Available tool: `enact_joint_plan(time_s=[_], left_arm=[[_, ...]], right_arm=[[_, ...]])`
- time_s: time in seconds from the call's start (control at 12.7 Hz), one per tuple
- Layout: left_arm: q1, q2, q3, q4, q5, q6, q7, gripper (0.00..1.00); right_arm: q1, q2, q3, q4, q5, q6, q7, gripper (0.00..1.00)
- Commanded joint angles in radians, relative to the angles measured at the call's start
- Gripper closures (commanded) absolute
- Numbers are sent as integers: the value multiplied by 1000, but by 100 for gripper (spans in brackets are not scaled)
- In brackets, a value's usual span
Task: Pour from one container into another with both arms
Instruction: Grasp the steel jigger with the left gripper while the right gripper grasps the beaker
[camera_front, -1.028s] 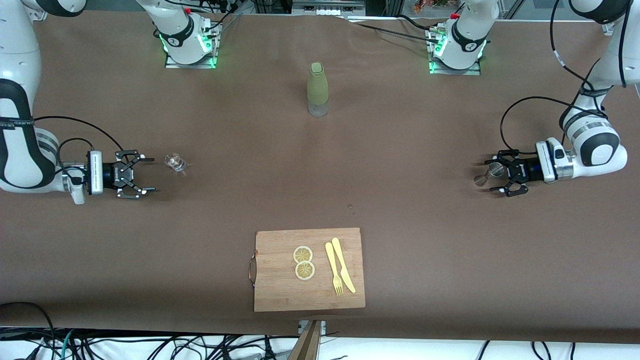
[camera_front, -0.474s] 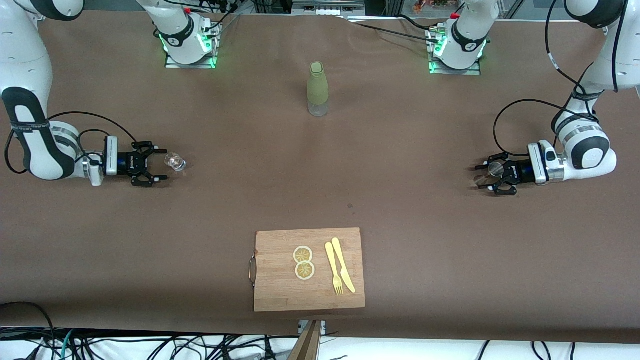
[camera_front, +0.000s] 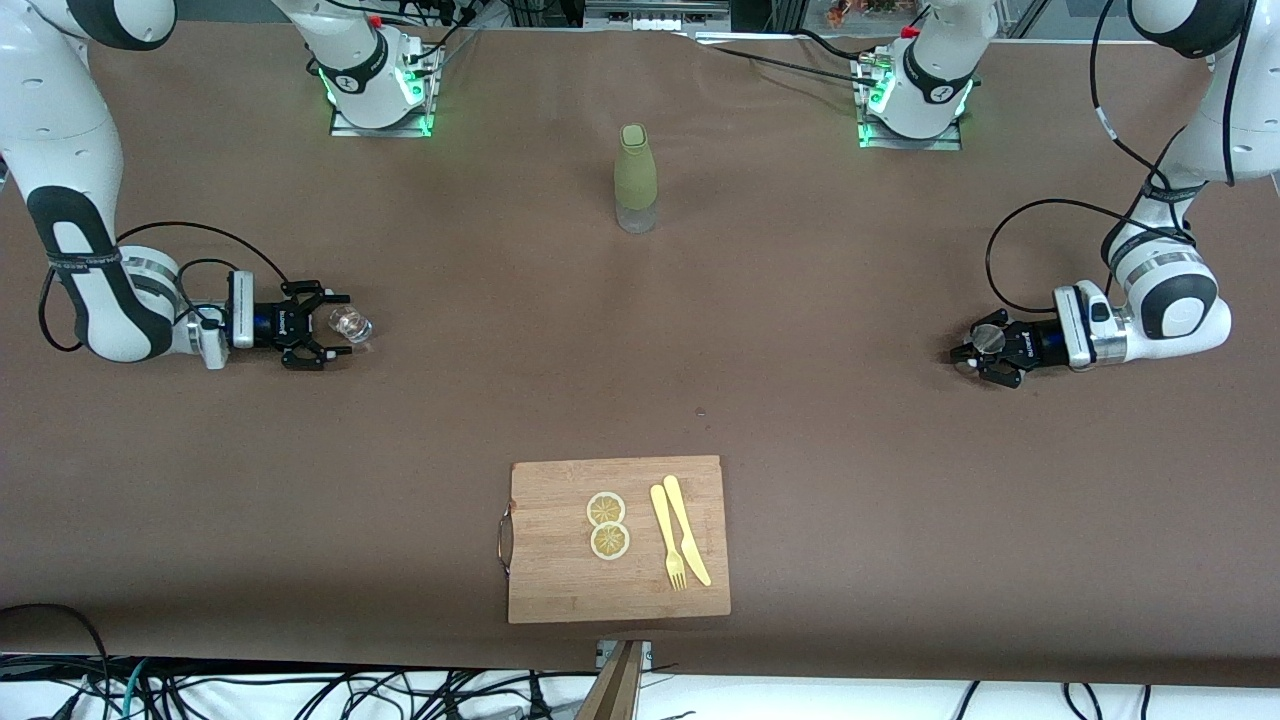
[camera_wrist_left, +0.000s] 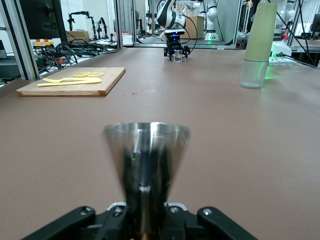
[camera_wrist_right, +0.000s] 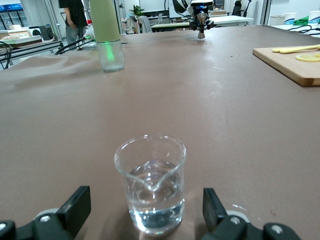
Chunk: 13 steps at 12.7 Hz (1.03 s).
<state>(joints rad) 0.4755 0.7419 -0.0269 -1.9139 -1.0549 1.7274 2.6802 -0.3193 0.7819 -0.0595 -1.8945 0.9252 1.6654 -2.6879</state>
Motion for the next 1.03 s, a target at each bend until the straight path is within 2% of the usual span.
enact_joint_plan(time_s=[0.0, 0.08, 0.24, 0.32, 0.47, 0.79, 0.95], left_arm=[[-8, -3, 4, -11, -33, 6, 46, 100], [-8, 1, 4, -11, -33, 6, 44, 100], [-8, 2, 2, -11, -34, 1, 33, 100], [-8, 1, 1, -11, -34, -3, 29, 100], [-8, 2, -22, -11, -45, -12, -9, 100], [-8, 2, -85, -20, -109, -49, -77, 100], [-9, 10, -128, -34, -158, -49, -97, 100]], right_arm=[[8, 13, 0, -11, 32, 8, -9, 2], [9, 13, 0, -11, 32, 5, -4, 4], [12, 11, 0, -11, 34, 1, 2, 20], [17, 11, 0, -11, 34, 1, 11, 24], [20, 10, 0, -9, 34, 1, 26, 29], [31, 8, 0, -3, 32, 1, 46, 51], [42, -1, 3, 0, 32, 1, 48, 66]])
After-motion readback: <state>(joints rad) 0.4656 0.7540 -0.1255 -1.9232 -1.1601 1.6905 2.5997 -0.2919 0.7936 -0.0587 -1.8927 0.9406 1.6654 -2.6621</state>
